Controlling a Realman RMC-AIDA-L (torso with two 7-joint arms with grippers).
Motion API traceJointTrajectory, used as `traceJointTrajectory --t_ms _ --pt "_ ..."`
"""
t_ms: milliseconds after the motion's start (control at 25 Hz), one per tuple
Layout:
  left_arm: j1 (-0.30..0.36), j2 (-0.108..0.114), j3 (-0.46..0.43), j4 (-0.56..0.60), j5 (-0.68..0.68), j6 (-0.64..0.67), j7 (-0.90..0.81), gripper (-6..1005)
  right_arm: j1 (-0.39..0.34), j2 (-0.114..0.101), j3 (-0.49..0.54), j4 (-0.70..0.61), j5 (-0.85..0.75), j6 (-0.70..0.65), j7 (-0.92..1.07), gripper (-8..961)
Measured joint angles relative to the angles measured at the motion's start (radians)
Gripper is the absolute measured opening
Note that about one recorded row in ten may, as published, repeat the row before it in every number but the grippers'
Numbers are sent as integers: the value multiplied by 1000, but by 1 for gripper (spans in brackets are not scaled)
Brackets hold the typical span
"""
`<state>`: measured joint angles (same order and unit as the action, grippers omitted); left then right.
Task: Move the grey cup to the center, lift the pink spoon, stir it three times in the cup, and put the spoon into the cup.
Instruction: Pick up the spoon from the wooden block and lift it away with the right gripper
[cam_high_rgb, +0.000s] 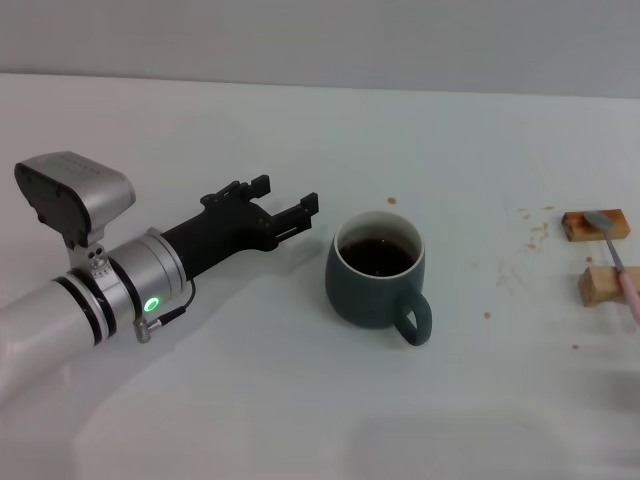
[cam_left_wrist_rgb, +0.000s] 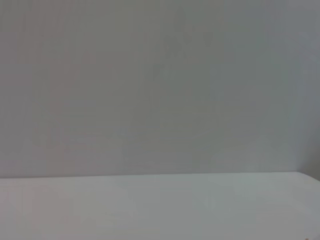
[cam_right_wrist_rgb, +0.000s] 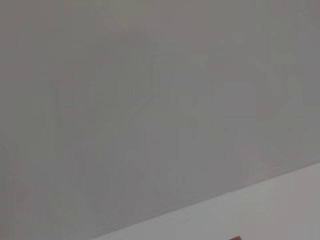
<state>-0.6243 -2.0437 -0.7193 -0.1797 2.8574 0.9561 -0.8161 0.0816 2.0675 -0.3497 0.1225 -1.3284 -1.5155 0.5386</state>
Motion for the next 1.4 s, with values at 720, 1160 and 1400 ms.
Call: traceJointTrajectory --t_ms 720,1160,1400 --pt "-6 -7 0 -2 0 -4 0 829 74 2 -33 -24 0 98 4 520" --pt "-8 -7 -8 0 0 -7 0 829 85 3 -51 -24 0 121 10 518" --pt "-12 -7 -10 1 0 -8 0 829 90 3 -52 -26 0 135 11 517"
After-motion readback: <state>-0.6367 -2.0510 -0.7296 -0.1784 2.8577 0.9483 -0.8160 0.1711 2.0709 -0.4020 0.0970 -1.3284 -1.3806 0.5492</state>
